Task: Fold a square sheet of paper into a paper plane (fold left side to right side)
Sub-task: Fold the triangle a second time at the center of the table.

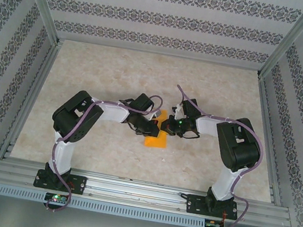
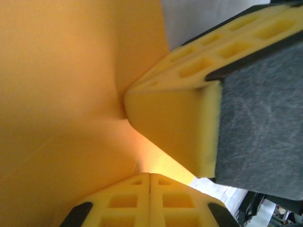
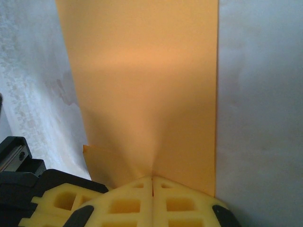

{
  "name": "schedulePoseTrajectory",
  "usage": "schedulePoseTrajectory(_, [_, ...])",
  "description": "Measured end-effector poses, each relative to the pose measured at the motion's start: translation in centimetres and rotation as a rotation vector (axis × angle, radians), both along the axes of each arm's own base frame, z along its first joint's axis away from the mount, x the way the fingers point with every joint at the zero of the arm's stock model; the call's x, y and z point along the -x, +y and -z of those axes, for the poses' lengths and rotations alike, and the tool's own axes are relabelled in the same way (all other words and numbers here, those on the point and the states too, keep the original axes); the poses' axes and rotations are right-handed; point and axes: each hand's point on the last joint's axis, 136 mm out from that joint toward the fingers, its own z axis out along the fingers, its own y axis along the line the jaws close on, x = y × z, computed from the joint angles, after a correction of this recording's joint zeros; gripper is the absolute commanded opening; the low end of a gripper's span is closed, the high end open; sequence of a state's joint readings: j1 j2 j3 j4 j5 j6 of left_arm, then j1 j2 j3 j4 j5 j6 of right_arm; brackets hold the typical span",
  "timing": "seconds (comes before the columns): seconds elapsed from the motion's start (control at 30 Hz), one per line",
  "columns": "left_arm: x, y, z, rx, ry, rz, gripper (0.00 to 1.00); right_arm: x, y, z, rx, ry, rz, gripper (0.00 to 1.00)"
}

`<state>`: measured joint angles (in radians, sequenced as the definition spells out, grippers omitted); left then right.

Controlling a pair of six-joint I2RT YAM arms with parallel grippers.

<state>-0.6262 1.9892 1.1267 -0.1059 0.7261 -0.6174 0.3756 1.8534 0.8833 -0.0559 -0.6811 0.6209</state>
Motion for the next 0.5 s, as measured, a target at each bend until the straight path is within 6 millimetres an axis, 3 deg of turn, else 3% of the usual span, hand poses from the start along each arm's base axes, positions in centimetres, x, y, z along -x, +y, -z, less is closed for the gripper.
schedulePoseTrajectory(0.27, [0.5,0.4,0.5,0.001,-0.006,0.005,0.01,0.0,0.0,0.0,0.0,0.0,0.0,0.0])
schedulePoseTrajectory(0.5, [2.8,2.0,0.6,-0.012,-0.015,0.034,0.01,0.0,0.0,0.0,0.0,0.001,-0.001,0.0])
